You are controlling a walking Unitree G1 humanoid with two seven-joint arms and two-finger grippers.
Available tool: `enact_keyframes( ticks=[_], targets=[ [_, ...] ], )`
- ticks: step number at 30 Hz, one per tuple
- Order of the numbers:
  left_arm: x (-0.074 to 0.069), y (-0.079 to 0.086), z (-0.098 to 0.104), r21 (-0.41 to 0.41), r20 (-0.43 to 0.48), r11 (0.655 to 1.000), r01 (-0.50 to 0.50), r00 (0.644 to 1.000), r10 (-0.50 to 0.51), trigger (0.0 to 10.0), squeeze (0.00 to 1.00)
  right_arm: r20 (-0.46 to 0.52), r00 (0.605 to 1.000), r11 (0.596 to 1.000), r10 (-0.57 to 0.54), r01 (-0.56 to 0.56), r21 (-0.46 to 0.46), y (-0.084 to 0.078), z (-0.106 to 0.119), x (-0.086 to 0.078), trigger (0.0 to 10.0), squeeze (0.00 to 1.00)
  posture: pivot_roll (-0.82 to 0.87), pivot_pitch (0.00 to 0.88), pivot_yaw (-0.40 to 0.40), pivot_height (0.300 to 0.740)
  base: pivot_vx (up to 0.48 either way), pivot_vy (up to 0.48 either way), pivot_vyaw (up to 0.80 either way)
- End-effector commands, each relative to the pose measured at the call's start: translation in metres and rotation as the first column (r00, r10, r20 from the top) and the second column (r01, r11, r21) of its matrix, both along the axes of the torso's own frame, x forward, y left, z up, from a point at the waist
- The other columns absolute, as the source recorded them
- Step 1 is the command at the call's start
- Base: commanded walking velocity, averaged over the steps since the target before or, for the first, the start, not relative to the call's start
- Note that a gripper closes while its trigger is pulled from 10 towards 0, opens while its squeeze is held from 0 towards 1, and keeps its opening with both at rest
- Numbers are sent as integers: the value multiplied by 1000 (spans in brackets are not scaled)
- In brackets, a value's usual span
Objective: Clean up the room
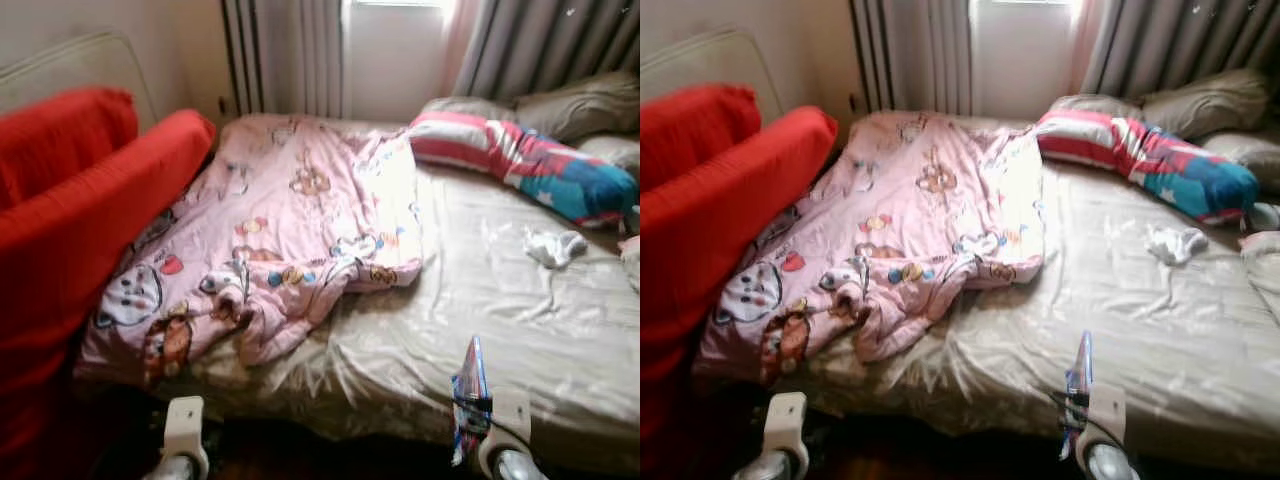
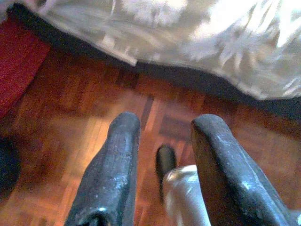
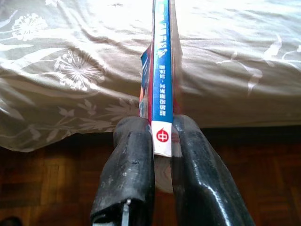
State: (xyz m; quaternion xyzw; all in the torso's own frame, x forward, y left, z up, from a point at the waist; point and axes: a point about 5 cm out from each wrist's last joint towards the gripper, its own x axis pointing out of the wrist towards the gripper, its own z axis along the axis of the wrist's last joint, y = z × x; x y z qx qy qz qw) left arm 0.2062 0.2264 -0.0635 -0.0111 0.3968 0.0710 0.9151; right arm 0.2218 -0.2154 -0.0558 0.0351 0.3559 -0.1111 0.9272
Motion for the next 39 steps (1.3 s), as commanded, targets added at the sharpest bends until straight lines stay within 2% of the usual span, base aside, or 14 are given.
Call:
enact_keyframes(
  ticks=[1, 18, 32, 39],
  targets=[
    [5, -5, 2, 0, 10, 1000, 24, 1000, -24, 10000, 0, 42, 999, 1000, -10, 10, -7, -4, 5, 4, 10000, 0, 14, 0, -17, 740, 0, -401, 0],
    [1, -3, 0, -1, 4, 1000, 25, 1000, -25, 10000, 0, 43, 999, 1000, -1, 1, -14, -4, 3, 2, 10000, 0, 6, 0, -19, 740, 0, -402, 0],
    [1, -6, 0, -2, 4, 1000, 30, 1000, -30, 10000, 0, 50, 999, 1000, -3, 4, -14, -4, 6, 6, 10000, 0, 2, 0, -15, 740, 0, -399, 0],
    [2, -6, 0, -11, 13, 1000, 15, 1000, -15, 10000, 0, 50, 999, 1000, -6, 7, -14, -4, 6, 6, 10000, 0, 3, 0, -18, 740, 0, 0, 0]
  ],
)
